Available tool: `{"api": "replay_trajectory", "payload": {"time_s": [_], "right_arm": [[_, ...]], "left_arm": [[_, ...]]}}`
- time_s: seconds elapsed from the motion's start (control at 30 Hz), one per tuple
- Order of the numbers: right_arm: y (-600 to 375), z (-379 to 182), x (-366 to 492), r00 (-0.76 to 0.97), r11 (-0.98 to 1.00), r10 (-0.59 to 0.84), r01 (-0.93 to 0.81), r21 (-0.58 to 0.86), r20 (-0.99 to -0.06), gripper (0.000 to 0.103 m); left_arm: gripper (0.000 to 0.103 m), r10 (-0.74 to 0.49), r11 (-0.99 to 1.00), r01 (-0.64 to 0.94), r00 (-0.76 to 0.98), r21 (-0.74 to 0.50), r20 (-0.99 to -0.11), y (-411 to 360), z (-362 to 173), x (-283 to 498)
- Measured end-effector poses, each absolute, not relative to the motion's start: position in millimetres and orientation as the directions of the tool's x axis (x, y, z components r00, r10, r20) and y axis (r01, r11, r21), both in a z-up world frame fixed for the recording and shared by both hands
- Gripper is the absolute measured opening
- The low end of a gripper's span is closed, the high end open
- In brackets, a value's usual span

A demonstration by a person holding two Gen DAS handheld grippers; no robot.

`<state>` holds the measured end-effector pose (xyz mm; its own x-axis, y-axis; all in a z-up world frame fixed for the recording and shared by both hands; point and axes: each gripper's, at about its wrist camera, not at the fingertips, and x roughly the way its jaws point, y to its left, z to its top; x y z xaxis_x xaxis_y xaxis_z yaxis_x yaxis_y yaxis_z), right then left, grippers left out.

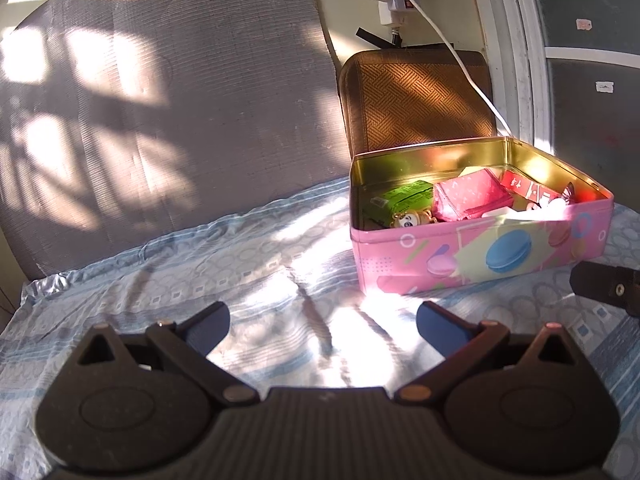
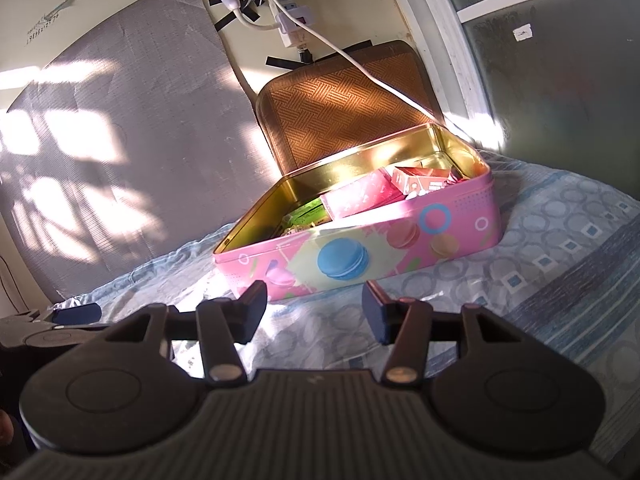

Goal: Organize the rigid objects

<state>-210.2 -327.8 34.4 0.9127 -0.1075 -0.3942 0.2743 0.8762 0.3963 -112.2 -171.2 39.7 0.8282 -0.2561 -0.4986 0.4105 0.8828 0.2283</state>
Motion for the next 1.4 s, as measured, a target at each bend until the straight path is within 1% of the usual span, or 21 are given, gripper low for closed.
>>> {"api": "replay_trajectory", "payload": {"time_s": [0.67,1.4], "right_arm": [[-329.8,33.2,-209.4,0.913,0.877,-0.103,0.271,0.397,-0.396,0.057],[-328.9,35.1,-213.1,0.911,0.871,-0.124,0.289,0.397,-0.392,0.057]], "left_arm": [[0.103,-0.265,0.876,0.427,0.814,0.222,-0.518,-170.9,38.0,-112.8],[0.103,-0.312,0.854,0.487,0.76,0.183,-0.57,-177.5,41.0,-124.2]]}}
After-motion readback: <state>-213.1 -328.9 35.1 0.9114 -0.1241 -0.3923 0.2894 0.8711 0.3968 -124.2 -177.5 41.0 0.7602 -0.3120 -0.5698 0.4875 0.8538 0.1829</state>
